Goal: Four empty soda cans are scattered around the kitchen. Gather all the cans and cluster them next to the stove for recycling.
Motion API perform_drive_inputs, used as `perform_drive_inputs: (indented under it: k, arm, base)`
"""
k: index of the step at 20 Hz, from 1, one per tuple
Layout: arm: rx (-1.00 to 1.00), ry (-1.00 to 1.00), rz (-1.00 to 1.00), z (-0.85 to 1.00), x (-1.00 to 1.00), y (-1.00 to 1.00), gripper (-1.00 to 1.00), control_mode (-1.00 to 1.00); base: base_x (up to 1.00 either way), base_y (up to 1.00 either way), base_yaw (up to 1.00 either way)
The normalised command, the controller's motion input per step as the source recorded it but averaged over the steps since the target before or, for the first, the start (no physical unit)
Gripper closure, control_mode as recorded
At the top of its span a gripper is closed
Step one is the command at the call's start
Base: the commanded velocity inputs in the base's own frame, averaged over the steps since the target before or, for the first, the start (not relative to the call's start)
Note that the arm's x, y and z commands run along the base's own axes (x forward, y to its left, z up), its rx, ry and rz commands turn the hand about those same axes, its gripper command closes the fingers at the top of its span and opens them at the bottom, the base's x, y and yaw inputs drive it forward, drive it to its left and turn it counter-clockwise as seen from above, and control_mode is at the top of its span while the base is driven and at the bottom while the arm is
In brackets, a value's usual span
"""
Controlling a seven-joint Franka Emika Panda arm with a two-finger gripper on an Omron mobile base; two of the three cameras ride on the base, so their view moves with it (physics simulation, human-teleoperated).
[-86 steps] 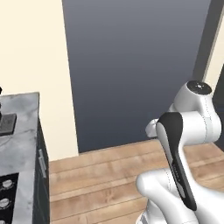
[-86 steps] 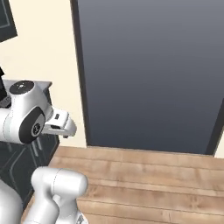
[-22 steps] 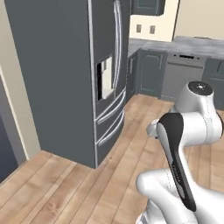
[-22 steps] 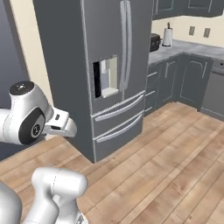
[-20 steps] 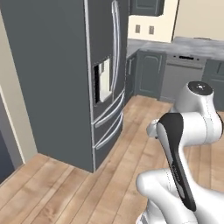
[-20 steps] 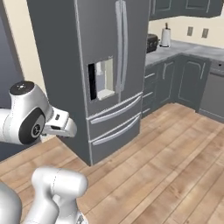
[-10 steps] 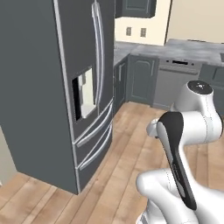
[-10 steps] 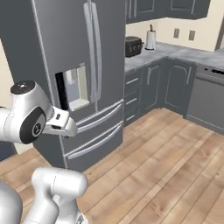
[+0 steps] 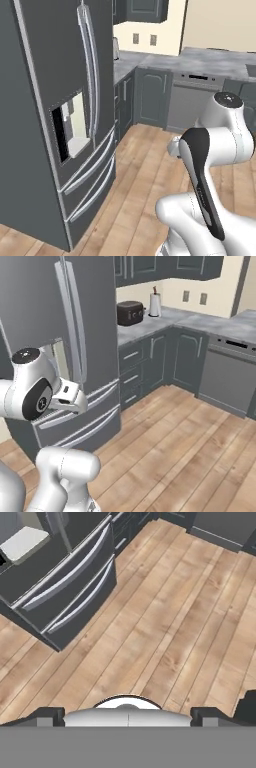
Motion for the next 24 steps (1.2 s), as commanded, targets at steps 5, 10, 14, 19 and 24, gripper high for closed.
perform_drive_inputs:
  k: [5,10,14,19,24]
  arm:
    - [0.0,0.0,0.0,0.0,0.0,0.0,-1.0,1.0]
    - [0.0,0.0,0.0,0.0,0.0,0.0,-1.0,1.0]
    - [0.0,0.0,0.0,0.0,0.0,0.0,-1.0,1.0]
    - [0.0,0.0,0.0,0.0,0.0,0.0,-1.0,1.0]
    - [0.0,0.0,0.0,0.0,0.0,0.0,-1.0,1.0]
  base:
    - [0.45,-0.5,-0.1]
    - [0.08,-0.53,-0.05]
    - [0.51,-0.38,-0.17]
    - [0.71,0.0,-0.22]
    - [0.32,0.05,-0.38]
